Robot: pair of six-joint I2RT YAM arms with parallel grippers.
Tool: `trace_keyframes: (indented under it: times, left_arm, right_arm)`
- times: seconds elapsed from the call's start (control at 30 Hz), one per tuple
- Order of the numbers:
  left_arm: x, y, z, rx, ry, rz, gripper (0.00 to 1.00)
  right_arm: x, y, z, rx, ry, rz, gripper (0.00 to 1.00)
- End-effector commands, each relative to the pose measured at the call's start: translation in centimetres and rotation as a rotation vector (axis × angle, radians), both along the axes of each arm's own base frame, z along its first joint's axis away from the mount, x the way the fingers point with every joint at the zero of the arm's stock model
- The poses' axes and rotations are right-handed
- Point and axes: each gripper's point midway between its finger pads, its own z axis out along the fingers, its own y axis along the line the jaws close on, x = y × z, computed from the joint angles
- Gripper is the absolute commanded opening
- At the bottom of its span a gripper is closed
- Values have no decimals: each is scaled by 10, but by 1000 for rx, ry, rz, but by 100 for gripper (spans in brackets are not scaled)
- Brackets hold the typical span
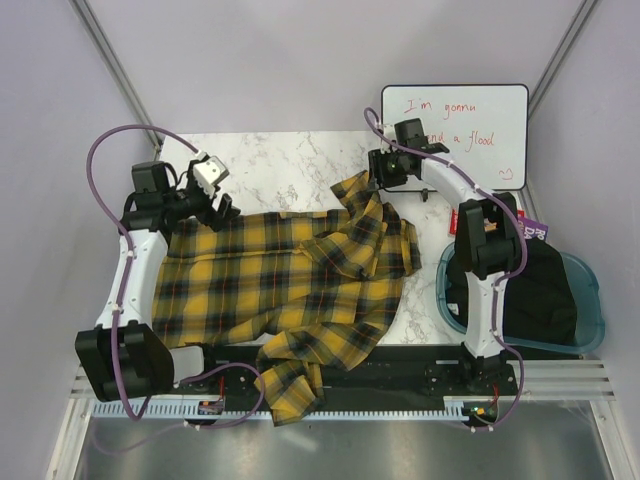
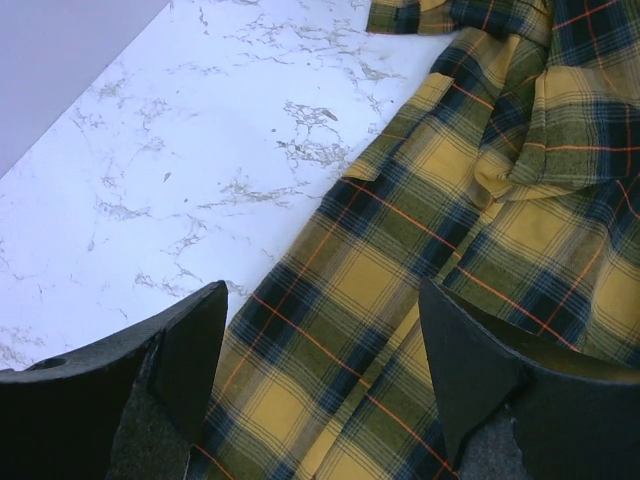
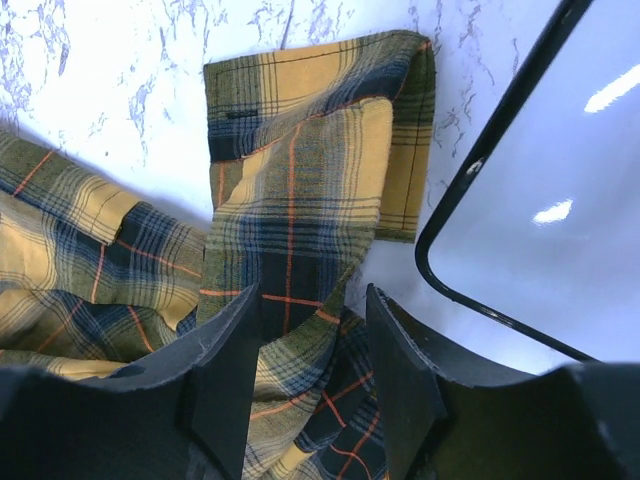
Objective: Fold and stack the long sleeve shirts
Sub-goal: Fold the shirt
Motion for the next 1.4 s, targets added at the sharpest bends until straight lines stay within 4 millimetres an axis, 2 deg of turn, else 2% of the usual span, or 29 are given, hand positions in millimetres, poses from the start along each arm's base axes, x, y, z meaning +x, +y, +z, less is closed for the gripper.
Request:
trace_keyframes:
  times: [0.0,0.07,0.1,0.17,0.2,0.23,0.37,0.4,0.43,0.5,0.53,0.6,0.63,0.67,0.7,0.73,0.77,0.8,0.83,0.87,0.9,1.0,1.1,1.13,1.2,1.23,1.3,1.33,1.37]
  left_arm:
    - [1,0,14,-17,-33,20,84]
    - [4,2,19,-9,-48,31,84]
    - [4,3,21,-7,-51,39,84]
    - [7,8,28,9,-69,64,84]
    - [7,9,33,15,-89,71,84]
    - [7,9,35,19,-96,75,84]
    - [0,10,43,2,-113,101,85]
    - [-1,10,43,-3,-111,104,85]
    - [-3,9,44,-10,-110,109,85]
    - [-5,11,43,-32,-85,143,89]
    - [-7,12,40,-42,-59,162,94]
    - [-10,16,36,-63,-10,199,99]
    - [-9,22,36,-83,7,233,99]
    - [-10,23,30,-133,66,267,99]
    - [-11,24,27,-159,98,276,99]
    - [-10,29,28,-183,120,293,99]
    - [-12,25,20,-225,184,281,99]
    - [-13,24,19,-239,199,275,99]
    - [-14,24,15,-248,217,272,99]
    - [-15,23,13,-256,228,268,99]
    - [-15,22,8,-260,242,259,99]
    - [-17,10,-6,-290,291,186,96]
    - [-15,-7,-13,-269,314,139,88]
    - [-14,-19,-16,-257,324,109,86]
    - [-9,-23,-16,-258,329,118,84]
    - [-6,-31,-18,-256,335,95,84]
    - [0,-40,-18,-204,313,75,83]
    - [-3,-63,-20,-173,311,15,83]
    - [3,-68,-27,-137,315,24,83]
  right_arm:
    - [6,9,8,-2,-23,-11,50]
    - [0,14,1,26,10,10,45]
    - [-5,18,1,47,29,28,29]
    - [-12,24,2,76,53,48,18]
    - [-15,24,2,83,60,52,6]
    - [-17,26,13,99,46,60,0]
    - [-36,52,53,191,-11,120,0]
    - [-46,61,71,207,-46,146,0]
    - [-64,84,78,213,-54,197,0]
    - [-91,108,90,230,-75,247,0]
    - [-115,133,89,232,-67,306,0]
    - [-148,153,74,214,-41,365,0]
    - [-177,176,66,192,-35,456,3]
    - [-196,186,55,170,-22,520,15]
    - [-217,191,39,127,30,578,37]
    - [-243,203,32,98,44,673,43]
    - [-253,206,31,86,45,727,47]
    - [-261,205,37,100,55,755,57]
    - [-263,204,46,123,48,772,67]
    - [-261,202,55,133,18,793,71]
    - [-257,200,75,149,-28,809,73]
    - [-234,185,107,147,-121,804,72]
    - [-205,164,123,190,-132,732,65]
    - [-184,147,124,202,-128,658,63]
    - [-155,131,117,221,-106,537,58]
    - [-133,112,112,224,-97,459,56]
    - [-113,97,93,229,-45,387,50]
    - [-103,84,86,240,-10,322,47]
    - [-99,79,78,239,12,297,44]
